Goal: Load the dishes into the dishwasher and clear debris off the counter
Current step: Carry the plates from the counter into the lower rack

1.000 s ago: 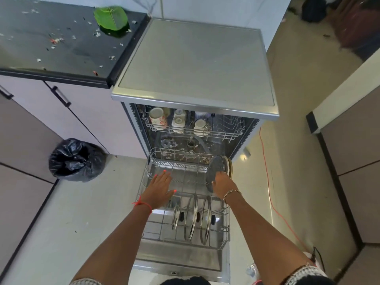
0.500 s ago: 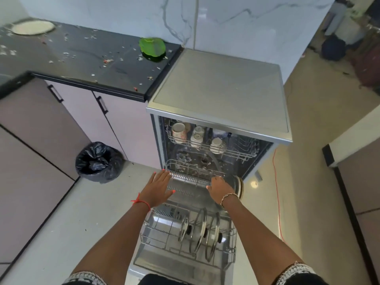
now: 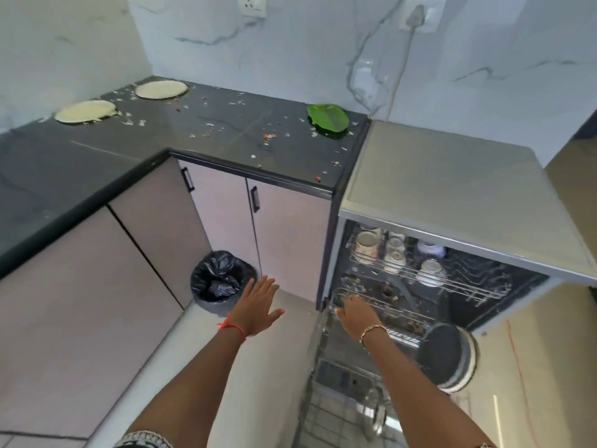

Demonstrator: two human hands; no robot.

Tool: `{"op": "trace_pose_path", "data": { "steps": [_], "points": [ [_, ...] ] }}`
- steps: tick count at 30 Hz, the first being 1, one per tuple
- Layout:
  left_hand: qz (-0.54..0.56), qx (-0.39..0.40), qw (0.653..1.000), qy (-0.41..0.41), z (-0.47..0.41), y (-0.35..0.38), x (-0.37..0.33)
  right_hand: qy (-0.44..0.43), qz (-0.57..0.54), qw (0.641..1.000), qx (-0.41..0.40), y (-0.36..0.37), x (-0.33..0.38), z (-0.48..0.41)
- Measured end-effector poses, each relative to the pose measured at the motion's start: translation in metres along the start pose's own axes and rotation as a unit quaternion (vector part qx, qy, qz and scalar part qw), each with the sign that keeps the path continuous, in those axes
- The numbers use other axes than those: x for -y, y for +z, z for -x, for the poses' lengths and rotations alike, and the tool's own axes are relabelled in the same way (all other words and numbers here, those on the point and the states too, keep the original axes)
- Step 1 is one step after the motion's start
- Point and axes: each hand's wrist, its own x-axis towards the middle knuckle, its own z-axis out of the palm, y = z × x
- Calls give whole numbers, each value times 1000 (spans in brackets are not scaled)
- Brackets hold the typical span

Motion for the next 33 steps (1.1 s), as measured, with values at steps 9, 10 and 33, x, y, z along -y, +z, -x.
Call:
{"op": "trace_pose_path", "data": {
  "steps": [9, 10, 33],
  "points": [
    [-1, -41, 999, -36, 20, -32, 139, -58, 33, 997, -45, -7, 136, -44],
    [8, -43, 998, -45, 21, -34, 151, -67, 38, 996, -47, -8, 147, -50],
    [72, -243, 953, -165, -142, -167, 445, -325, -19, 920, -220, -179, 374, -344]
  ]
}}
